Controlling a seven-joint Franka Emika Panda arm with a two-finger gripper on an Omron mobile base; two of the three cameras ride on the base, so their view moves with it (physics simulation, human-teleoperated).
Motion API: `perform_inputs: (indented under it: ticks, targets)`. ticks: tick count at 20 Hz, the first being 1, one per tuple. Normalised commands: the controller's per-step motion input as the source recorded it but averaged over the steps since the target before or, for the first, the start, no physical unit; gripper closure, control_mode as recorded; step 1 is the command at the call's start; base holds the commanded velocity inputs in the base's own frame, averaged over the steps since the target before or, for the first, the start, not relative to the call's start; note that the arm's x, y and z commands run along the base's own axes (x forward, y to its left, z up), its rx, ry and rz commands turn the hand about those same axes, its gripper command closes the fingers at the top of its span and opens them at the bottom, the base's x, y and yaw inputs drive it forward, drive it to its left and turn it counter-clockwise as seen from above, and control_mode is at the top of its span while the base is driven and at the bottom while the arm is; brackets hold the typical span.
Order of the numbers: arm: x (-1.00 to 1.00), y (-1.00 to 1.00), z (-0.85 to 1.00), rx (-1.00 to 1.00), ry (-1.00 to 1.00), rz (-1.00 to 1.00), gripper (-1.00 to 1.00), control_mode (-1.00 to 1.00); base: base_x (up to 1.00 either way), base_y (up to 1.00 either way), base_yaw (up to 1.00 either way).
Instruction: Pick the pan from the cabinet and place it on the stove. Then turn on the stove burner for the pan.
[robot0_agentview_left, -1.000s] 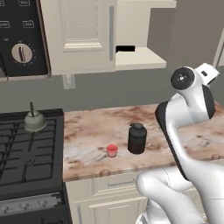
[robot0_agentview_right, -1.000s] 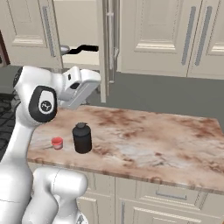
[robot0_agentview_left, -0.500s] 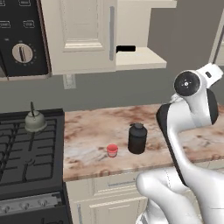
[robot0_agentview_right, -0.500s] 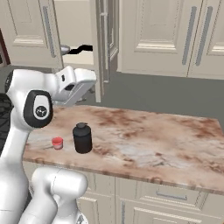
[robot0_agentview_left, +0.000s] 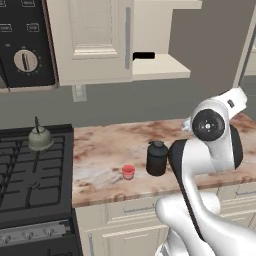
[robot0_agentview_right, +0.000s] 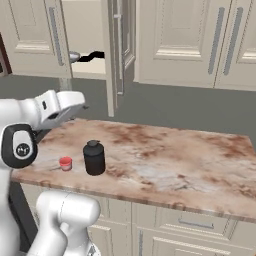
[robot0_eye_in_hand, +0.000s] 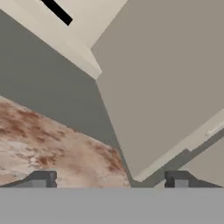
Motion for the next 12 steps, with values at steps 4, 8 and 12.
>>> perform_inputs:
  ticks: [4, 8, 12]
  targets:
    - [0.02, 0.54, 0.03, 0.07, -0.03, 0.17, -1.00, -1.00, 0.00, 0.00, 0.00]
    - [0.17, 0.57, 0.03, 0.14, -0.03, 0.20, -1.00, -1.00, 0.00, 0.00, 0.00]
    - [0.12, 0.47, 0.00, 0.18, -0.09, 0.22, -1.00, -1.00, 0.00, 0.00, 0.00]
